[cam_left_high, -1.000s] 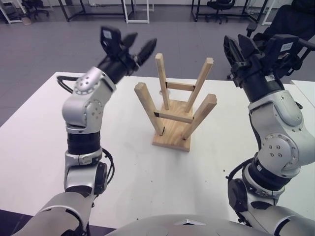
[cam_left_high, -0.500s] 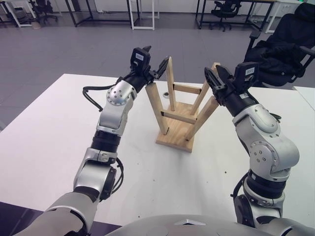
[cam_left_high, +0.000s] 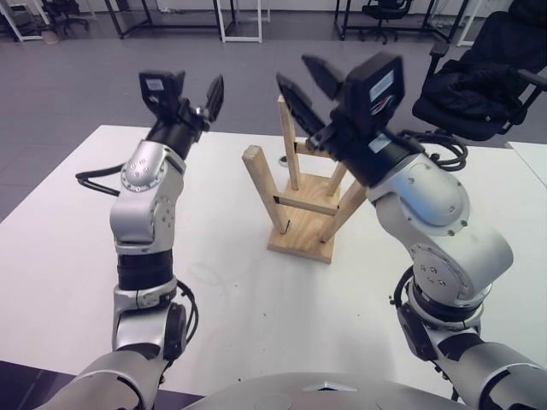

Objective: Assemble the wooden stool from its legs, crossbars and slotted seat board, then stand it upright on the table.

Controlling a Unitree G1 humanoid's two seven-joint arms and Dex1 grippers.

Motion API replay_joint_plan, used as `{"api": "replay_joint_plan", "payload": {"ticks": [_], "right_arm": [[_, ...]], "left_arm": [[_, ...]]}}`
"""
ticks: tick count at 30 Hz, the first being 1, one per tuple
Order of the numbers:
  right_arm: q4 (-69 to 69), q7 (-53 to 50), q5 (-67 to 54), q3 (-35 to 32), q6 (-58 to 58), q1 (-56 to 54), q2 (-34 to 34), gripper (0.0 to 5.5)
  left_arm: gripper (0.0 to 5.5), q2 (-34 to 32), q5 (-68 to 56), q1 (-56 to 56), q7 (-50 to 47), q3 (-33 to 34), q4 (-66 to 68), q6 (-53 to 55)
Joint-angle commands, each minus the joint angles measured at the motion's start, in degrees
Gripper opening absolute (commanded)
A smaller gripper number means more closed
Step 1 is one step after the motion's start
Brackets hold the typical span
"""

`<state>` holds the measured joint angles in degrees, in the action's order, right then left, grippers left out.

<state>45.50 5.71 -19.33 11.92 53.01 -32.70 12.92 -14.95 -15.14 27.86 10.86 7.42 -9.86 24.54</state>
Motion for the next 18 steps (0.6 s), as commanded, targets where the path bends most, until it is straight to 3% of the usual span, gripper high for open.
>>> {"api": "replay_joint_plan", "payload": {"ticks": [1,6,11,15,18], "right_arm": [[-2.55,0.24,1.23,2.13,3.14,10.43,2.59,1.88],[-5.0,1.18,2.48,-1.72,1.07,16.96,4.52,1.88],[-8.72,3.87,3.76,-6.62,-1.8,13.85,8.58,1.88],[-4.49,1.74,2.72,-6.32,1.61,10.12,4.26,1.88],[-3.17,-1.5,1.94,-7.49,6.14,17.12,-0.5,1.88]], "left_arm": [[3.7,0.57,4.19,-8.23,-0.37,-5.01,1.65,0.81],[3.7,2.97,4.6,-9.56,-0.99,-6.36,0.79,1.04],[3.7,4.58,4.73,-10.5,-0.99,-8.03,-1.31,2.68],[3.7,4.83,4.73,-10.69,-0.7,-8.52,-2.8,3.8],[3.7,5.17,4.57,-10.83,-0.81,-8.74,-4.34,4.73]]}}
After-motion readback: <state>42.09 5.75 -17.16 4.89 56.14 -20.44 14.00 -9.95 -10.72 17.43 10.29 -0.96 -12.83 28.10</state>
